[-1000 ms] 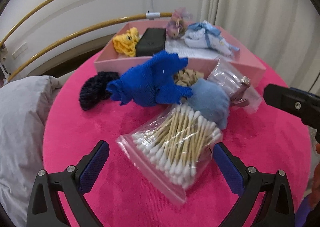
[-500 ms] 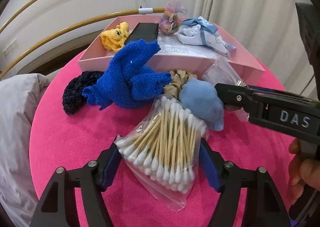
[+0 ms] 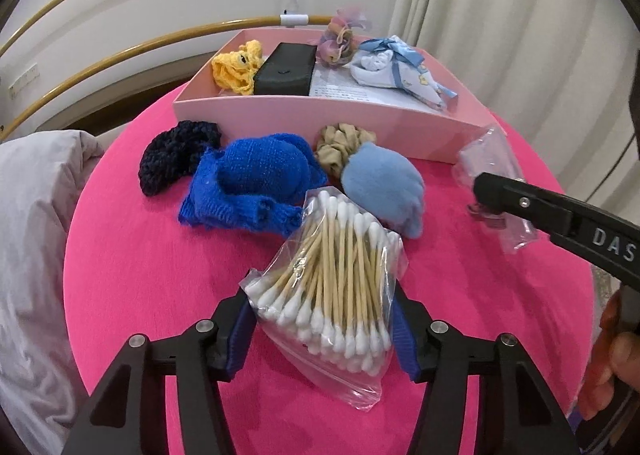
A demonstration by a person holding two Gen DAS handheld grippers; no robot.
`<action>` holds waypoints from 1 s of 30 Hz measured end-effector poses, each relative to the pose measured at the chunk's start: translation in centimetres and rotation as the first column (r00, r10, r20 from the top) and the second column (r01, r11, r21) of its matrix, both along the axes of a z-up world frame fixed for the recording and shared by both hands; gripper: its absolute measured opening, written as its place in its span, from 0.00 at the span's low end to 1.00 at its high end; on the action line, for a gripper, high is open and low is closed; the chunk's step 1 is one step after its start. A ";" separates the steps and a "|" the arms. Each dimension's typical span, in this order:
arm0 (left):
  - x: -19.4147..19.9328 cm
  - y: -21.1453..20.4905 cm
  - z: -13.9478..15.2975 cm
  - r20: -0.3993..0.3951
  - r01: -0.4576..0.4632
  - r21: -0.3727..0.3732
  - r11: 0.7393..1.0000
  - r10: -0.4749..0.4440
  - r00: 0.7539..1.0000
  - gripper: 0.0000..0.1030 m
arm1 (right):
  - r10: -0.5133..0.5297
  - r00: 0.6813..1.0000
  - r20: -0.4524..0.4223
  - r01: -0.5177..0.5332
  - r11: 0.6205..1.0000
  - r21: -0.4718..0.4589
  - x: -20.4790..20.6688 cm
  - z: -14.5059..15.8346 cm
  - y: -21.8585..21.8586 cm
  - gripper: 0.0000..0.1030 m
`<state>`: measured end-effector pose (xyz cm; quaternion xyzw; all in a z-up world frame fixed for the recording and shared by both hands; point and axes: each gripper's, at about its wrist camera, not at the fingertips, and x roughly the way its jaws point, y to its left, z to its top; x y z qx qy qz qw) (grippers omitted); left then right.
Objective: Organize soft objects
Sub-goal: 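Grasp the cotton swab bag with the left tool while the right grasps the clear tube, then lift the swab bag and clear tube and carry both over the box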
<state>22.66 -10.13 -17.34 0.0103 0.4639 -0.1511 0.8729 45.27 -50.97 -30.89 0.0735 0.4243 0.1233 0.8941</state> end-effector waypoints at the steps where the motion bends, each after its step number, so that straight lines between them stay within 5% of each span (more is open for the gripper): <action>1: -0.3 0.0 0.2 0.001 -0.002 -0.003 1.000 0.002 1.000 0.53 | -0.003 1.000 0.002 0.003 1.000 -0.003 -0.3 0.2 -0.1 0.24; 18: -6.6 2.0 6.6 0.115 -0.065 0.031 0.997 0.061 0.991 0.52 | -0.008 0.996 0.090 0.009 1.000 -0.006 -5.5 4.3 -0.3 0.24; 30: -6.7 4.4 14.3 0.255 -0.118 -0.006 0.993 0.116 0.960 0.53 | 0.009 0.975 0.222 0.001 0.999 -0.044 -4.1 11.3 0.8 0.24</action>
